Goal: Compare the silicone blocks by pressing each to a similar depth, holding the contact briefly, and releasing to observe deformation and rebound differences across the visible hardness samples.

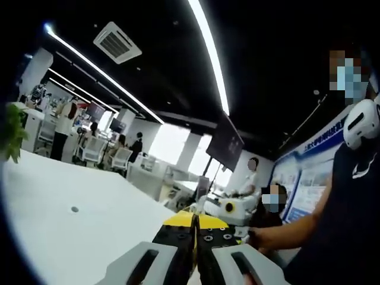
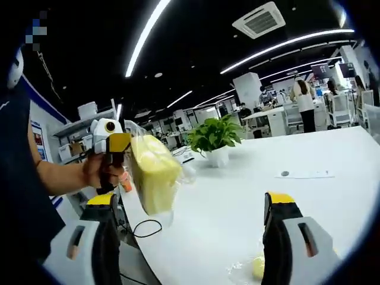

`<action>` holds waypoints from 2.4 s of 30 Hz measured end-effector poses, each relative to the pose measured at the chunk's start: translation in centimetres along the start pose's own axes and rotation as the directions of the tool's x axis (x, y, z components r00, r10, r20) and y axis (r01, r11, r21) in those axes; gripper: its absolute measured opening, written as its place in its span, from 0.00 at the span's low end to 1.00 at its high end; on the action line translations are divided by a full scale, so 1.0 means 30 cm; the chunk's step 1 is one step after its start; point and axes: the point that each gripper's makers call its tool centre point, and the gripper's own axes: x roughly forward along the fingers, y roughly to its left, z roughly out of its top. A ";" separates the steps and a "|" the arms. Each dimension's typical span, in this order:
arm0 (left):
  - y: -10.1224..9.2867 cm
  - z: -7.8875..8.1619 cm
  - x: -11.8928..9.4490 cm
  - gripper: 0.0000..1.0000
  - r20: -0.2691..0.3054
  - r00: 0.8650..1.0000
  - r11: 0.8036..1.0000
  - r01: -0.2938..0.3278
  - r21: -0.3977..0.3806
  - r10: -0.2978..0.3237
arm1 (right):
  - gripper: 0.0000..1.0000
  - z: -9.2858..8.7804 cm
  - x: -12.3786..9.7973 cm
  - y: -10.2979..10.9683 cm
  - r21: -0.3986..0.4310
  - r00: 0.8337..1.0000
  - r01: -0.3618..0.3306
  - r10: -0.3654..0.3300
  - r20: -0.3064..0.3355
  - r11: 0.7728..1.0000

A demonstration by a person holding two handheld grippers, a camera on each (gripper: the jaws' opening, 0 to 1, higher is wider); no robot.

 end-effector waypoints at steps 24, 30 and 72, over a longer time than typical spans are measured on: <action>0.226 -0.041 -0.114 0.00 0.094 0.979 0.974 -0.165 -0.154 0.181 | 0.96 -0.212 -0.311 -0.224 -0.112 0.940 0.313 -0.325 -0.107 0.943; 0.293 -0.109 -0.116 0.00 0.066 0.975 0.957 -0.193 -0.215 0.211 | 0.96 -0.270 -0.355 -0.283 -0.081 0.921 0.360 -0.368 -0.125 0.929; 0.713 -0.499 -0.238 0.00 -0.067 0.873 0.710 -0.435 -0.553 0.483 | 0.96 -0.401 -0.437 -0.259 -0.033 0.883 0.423 -0.420 -0.212 0.906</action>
